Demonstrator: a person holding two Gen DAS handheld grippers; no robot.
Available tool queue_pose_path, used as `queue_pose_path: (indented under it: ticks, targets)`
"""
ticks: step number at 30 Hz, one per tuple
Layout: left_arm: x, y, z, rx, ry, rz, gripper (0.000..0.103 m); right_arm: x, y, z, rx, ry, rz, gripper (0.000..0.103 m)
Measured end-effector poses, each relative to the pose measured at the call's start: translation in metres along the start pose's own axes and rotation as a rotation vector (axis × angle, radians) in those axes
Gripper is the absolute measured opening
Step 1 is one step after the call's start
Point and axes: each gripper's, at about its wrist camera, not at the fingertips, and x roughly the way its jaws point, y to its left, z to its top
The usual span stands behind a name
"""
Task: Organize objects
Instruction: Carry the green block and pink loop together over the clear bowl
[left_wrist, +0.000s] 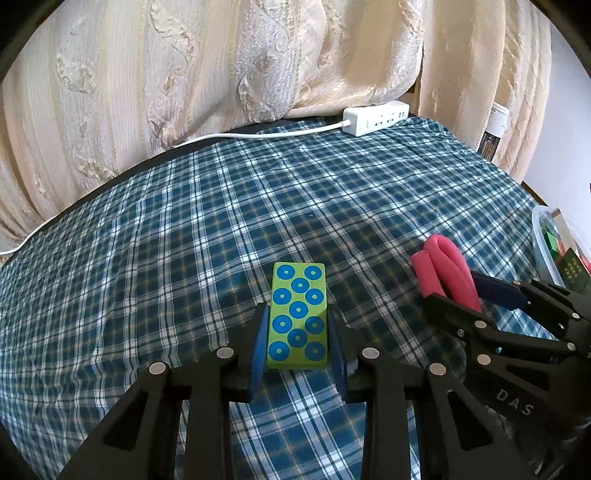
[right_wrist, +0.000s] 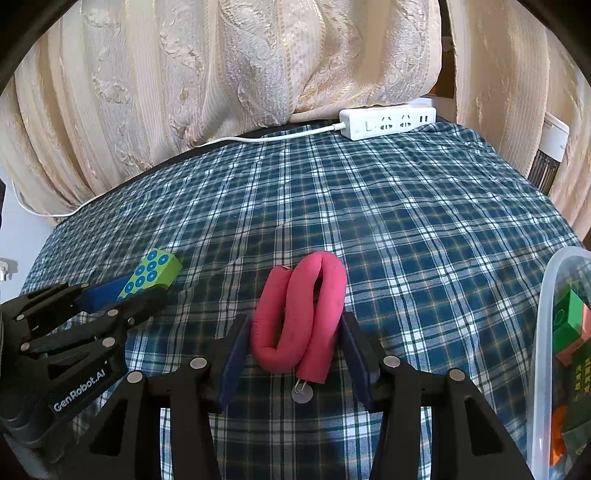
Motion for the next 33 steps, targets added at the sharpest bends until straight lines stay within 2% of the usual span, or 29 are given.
queue_pose_path:
  ticks: [15,33]
  targets:
    - [-0.012,-0.012,-0.002,0.014,-0.014,-0.051,0.031,-0.038,-0.009,-0.021,0.023,-0.046,0.006,0.051]
    - [-0.037,-0.044,0.000,0.050,-0.049,-0.124,0.031,-0.106,-0.041,-0.031,0.095,-0.180,-0.010,0.051]
